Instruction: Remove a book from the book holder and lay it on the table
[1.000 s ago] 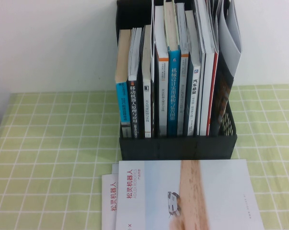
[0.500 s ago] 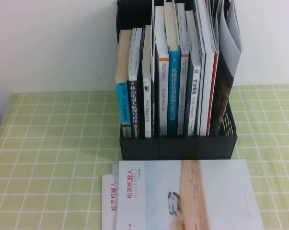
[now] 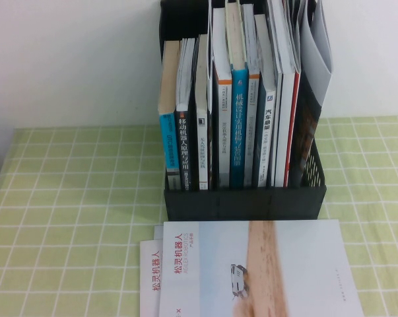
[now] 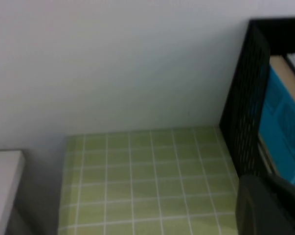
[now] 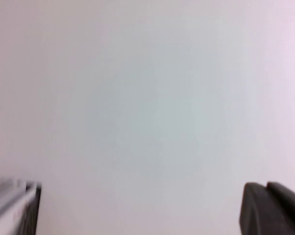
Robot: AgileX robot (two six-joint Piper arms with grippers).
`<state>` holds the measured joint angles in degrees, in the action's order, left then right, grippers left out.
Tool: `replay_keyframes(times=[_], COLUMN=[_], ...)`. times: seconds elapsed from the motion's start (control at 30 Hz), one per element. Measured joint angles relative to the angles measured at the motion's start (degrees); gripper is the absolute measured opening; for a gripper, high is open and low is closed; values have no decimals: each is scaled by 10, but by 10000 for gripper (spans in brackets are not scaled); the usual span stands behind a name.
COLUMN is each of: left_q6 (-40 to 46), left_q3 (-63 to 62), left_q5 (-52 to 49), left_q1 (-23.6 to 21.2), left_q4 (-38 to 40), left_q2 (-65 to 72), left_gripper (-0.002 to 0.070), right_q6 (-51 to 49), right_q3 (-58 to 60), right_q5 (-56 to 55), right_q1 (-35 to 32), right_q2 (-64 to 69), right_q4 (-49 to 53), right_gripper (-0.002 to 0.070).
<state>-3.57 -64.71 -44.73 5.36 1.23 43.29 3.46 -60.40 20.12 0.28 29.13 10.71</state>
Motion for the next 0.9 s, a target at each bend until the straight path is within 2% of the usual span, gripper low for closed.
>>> replay_keyframes(times=[0.1, 0.17, 0.3, 0.37, 0.47, 0.53, 0.63, 0.73, 0.9], left_q6=[27, 73, 290, 404, 523, 576, 613, 623, 631], left_q3=[0, 0, 0, -1, -6, -17, -40, -69, -130], left_q5=[10, 27, 30, 16, -4, -1, 24, 54, 114], left_q1=[0, 0, 0, 0, 0, 13, 57, 120, 226], left_q4=[47, 119, 339, 460, 587, 626, 634, 615, 566], left_q2=[61, 96, 156, 189, 235, 263, 294, 325, 394], left_gripper=[-3, -3, -3, -3, -3, -3, -3, -3, -3], right_q6=[7, 11, -5, -13, -13, 17, 157, 332, 666], right_q3=[-4, 4, 24, 37, 67, 103, 166, 219, 241], right_q5=[105, 141, 159, 162, 163, 145, 88, 41, -3], right_q1=[0, 0, 9, 18, 28, 35, 55, 69, 73], right_q2=[70, 102, 135, 146, 163, 178, 203, 228, 267], right_q4=[10, 13, -33, -91, -199, -268, -405, -598, -885], right_gripper=[-2, -2, -2, -2, -2, -2, -2, -2, -2])
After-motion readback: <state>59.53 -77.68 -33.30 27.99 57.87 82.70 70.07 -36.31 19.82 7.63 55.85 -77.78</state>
